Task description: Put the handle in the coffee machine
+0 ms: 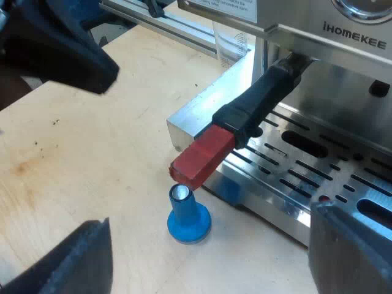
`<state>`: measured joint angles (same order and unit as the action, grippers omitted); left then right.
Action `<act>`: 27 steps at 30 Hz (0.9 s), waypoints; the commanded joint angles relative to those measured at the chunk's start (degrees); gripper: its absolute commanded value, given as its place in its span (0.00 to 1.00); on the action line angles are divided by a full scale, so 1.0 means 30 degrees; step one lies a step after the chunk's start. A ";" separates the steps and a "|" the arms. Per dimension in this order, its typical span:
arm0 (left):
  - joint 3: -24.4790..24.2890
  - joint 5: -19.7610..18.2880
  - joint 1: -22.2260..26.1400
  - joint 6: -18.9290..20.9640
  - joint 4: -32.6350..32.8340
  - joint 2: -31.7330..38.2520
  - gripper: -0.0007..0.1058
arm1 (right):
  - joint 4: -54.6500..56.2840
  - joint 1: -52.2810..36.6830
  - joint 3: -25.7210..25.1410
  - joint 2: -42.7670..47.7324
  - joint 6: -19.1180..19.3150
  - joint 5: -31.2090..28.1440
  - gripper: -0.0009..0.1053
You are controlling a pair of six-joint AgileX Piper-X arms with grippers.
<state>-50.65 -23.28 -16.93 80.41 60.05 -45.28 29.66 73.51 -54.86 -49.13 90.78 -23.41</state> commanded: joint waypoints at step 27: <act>-0.0114 0.0266 0.4330 0.0679 0.0082 0.2371 0.46 | -0.0093 -0.5125 -0.0093 0.0169 0.0252 0.2499 0.65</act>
<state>-50.65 -22.84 -3.95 81.87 59.98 -38.50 29.66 60.64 -54.86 -49.13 90.78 -17.70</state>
